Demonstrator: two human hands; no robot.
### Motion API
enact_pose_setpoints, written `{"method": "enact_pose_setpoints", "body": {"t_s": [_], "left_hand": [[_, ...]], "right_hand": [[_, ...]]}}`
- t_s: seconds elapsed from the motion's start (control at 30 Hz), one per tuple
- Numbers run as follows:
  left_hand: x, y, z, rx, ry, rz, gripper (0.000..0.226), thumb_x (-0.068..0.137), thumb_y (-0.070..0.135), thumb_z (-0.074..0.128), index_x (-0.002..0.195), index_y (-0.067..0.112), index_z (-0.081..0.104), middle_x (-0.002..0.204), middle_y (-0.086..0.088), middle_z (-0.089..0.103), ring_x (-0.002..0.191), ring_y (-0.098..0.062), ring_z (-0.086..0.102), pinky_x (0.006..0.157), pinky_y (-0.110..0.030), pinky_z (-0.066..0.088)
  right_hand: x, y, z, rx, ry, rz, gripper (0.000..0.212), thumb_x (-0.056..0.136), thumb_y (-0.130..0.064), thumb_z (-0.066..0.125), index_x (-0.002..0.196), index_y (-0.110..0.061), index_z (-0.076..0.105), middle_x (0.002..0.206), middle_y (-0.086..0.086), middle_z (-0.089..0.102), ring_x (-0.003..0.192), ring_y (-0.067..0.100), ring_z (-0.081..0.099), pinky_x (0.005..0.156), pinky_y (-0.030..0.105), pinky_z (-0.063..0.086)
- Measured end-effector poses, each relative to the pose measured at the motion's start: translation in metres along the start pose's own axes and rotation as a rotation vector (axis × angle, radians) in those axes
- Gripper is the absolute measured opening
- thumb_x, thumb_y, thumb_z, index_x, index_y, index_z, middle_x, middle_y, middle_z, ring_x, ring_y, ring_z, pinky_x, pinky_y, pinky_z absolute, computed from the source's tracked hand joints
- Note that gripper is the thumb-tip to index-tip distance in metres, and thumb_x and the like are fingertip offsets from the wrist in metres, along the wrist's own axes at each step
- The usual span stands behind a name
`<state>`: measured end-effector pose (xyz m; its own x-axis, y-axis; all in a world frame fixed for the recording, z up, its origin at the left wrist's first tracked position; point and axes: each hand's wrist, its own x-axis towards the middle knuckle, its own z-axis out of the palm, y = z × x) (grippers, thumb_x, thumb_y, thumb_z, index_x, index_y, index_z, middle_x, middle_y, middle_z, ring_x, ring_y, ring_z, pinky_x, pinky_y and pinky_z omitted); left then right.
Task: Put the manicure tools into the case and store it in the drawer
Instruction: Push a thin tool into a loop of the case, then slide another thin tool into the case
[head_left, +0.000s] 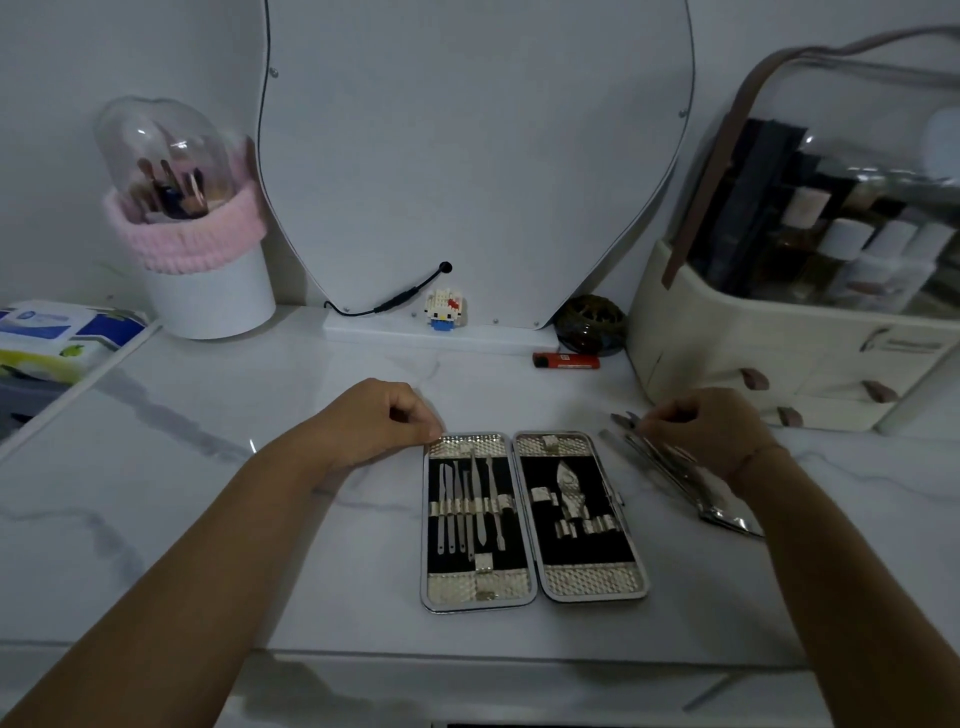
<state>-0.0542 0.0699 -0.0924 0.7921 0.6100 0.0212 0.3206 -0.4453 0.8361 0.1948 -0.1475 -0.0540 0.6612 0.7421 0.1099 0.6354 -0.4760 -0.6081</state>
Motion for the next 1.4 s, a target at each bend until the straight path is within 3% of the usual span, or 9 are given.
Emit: {"method": "enact_pose_setpoints", "body": {"t_s": [0.17, 0.43, 0.67, 0.8, 0.9, 1.07, 1.13, 1.23, 1.4], "left_hand": [[-0.001, 0.000, 0.001, 0.009, 0.010, -0.003, 0.004, 0.076, 0.020, 0.077, 0.073, 0.022, 0.075, 0.081, 0.007, 0.071, 0.077, -0.003, 0.063, 0.077, -0.019, 0.045], [-0.001, -0.001, 0.001, -0.009, 0.007, 0.019, 0.008, 0.077, 0.018, 0.077, 0.071, 0.023, 0.076, 0.083, 0.003, 0.071, 0.082, -0.012, 0.065, 0.083, -0.026, 0.047], [-0.002, -0.002, 0.001, -0.043, 0.007, 0.025, 0.010, 0.076, 0.016, 0.077, 0.070, 0.023, 0.076, 0.083, 0.002, 0.072, 0.081, -0.011, 0.065, 0.084, -0.027, 0.047], [-0.002, 0.000, 0.001, -0.041, 0.000, 0.024, 0.010, 0.077, 0.016, 0.077, 0.070, 0.023, 0.077, 0.083, 0.002, 0.070, 0.078, -0.006, 0.063, 0.080, -0.022, 0.044], [-0.001, -0.002, 0.001, -0.043, -0.003, 0.027, 0.009, 0.077, 0.017, 0.077, 0.070, 0.023, 0.076, 0.082, 0.005, 0.071, 0.078, -0.006, 0.063, 0.079, -0.021, 0.045], [0.001, -0.004, 0.001, -0.015, 0.003, 0.029, 0.004, 0.077, 0.018, 0.077, 0.074, 0.020, 0.076, 0.081, 0.006, 0.071, 0.082, -0.011, 0.065, 0.084, -0.027, 0.048], [0.001, -0.004, 0.002, -0.013, 0.008, 0.028, 0.001, 0.077, 0.019, 0.077, 0.076, 0.018, 0.076, 0.080, 0.008, 0.071, 0.080, -0.008, 0.064, 0.083, -0.025, 0.047], [0.002, -0.004, 0.001, 0.011, 0.005, 0.017, 0.004, 0.077, 0.021, 0.077, 0.078, 0.017, 0.076, 0.077, 0.011, 0.070, 0.077, -0.005, 0.063, 0.080, -0.022, 0.047], [0.003, -0.004, 0.000, 0.044, 0.003, 0.027, 0.008, 0.077, 0.021, 0.076, 0.080, 0.014, 0.075, 0.080, 0.007, 0.070, 0.075, -0.005, 0.062, 0.076, -0.024, 0.047]], "right_hand": [[-0.005, 0.005, 0.004, -0.135, -0.095, -0.008, 0.012, 0.070, -0.023, 0.076, 0.061, -0.022, 0.068, 0.057, -0.008, 0.060, 0.059, 0.005, 0.055, 0.053, 0.015, 0.035], [0.003, -0.001, 0.007, -0.175, -0.186, 0.050, 0.014, 0.071, -0.022, 0.076, 0.070, -0.008, 0.073, 0.053, -0.004, 0.055, 0.054, 0.009, 0.050, 0.049, 0.017, 0.033], [0.003, -0.005, 0.007, -0.172, -0.233, 0.041, 0.020, 0.075, -0.022, 0.073, 0.058, -0.016, 0.064, 0.052, -0.003, 0.054, 0.050, 0.005, 0.047, 0.048, 0.016, 0.031], [0.002, -0.008, 0.004, -0.208, -0.223, -0.026, 0.019, 0.084, -0.019, 0.061, 0.066, -0.014, 0.067, 0.053, -0.006, 0.052, 0.051, 0.004, 0.045, 0.048, 0.014, 0.029], [0.000, -0.018, 0.002, -0.041, -0.168, -0.083, 0.031, 0.088, -0.019, 0.057, 0.057, -0.023, 0.054, 0.048, -0.010, 0.048, 0.048, 0.002, 0.042, 0.050, 0.014, 0.030], [0.000, -0.044, 0.017, 0.535, -0.310, -0.040, 0.005, 0.085, -0.005, 0.058, 0.085, -0.008, 0.062, 0.065, 0.002, 0.065, 0.047, 0.003, 0.053, 0.047, 0.013, 0.046], [-0.003, -0.056, 0.027, 0.658, -0.334, -0.024, 0.014, 0.083, -0.003, 0.060, 0.097, -0.005, 0.059, 0.068, 0.007, 0.065, 0.051, 0.008, 0.056, 0.051, 0.017, 0.051], [-0.006, -0.075, 0.047, 0.674, -0.383, -0.059, 0.024, 0.083, -0.002, 0.060, 0.106, -0.008, 0.057, 0.066, 0.008, 0.065, 0.053, 0.012, 0.059, 0.055, 0.022, 0.055], [-0.004, -0.098, 0.082, 0.667, -0.371, -0.081, 0.019, 0.083, 0.000, 0.061, 0.102, 0.004, 0.059, 0.060, 0.013, 0.061, 0.043, 0.010, 0.056, 0.045, 0.019, 0.051]]}}
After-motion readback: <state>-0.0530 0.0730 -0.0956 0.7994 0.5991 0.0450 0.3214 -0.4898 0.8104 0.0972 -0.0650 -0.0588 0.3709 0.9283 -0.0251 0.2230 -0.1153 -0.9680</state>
